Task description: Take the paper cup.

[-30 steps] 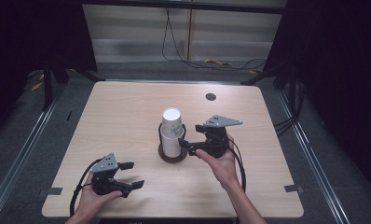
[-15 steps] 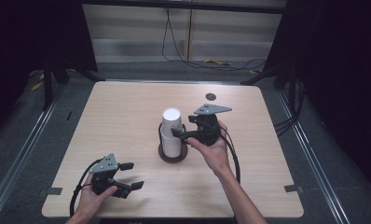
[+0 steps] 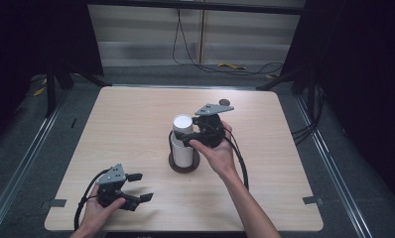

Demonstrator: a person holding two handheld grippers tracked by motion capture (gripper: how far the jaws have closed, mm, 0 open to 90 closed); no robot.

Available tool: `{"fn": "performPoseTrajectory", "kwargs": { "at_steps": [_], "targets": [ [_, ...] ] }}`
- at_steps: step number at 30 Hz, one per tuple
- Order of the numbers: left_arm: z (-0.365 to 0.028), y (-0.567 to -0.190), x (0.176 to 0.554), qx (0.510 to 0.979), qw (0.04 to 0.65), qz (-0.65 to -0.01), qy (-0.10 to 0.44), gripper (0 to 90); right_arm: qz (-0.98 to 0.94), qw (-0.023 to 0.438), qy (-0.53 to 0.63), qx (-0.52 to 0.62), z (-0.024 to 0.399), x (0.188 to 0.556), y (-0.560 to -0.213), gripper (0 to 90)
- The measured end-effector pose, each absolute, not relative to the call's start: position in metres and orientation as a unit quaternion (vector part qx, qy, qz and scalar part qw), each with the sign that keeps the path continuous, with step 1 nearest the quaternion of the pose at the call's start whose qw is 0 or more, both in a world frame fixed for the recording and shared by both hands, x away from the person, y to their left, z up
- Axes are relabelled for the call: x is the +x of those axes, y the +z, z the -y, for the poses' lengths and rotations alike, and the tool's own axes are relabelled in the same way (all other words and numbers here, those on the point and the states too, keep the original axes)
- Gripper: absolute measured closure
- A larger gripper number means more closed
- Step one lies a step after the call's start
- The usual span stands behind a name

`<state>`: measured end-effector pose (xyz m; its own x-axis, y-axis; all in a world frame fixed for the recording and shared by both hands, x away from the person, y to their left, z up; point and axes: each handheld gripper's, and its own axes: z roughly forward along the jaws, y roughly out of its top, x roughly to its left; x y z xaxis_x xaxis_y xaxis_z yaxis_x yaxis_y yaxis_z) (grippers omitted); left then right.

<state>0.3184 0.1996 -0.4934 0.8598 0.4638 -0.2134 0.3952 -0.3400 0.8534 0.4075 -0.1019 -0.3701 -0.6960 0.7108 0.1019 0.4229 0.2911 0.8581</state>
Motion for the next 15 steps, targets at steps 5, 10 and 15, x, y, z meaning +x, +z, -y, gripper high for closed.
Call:
{"fn": "performPoseTrajectory", "kwargs": {
  "at_steps": [5, 10, 15],
  "targets": [
    [-0.199, -0.495, 0.319, 0.821, 0.507, -0.261, 0.032, 16.6, -0.789, 0.153, 0.477, 0.357, 0.099, 0.41, -0.371, 20.5],
    [-0.199, -0.494, 0.319, 0.821, 0.508, -0.261, 0.033, 16.6, -0.794, 0.155, 0.472, 0.351, 0.092, 0.414, -0.368, 22.4],
    [-0.201, -0.494, 0.318, 0.82, 0.509, -0.261, 0.034, 16.6, -0.795, 0.155, 0.47, 0.351, 0.09, 0.417, -0.369, 26.6]
  ]
}}
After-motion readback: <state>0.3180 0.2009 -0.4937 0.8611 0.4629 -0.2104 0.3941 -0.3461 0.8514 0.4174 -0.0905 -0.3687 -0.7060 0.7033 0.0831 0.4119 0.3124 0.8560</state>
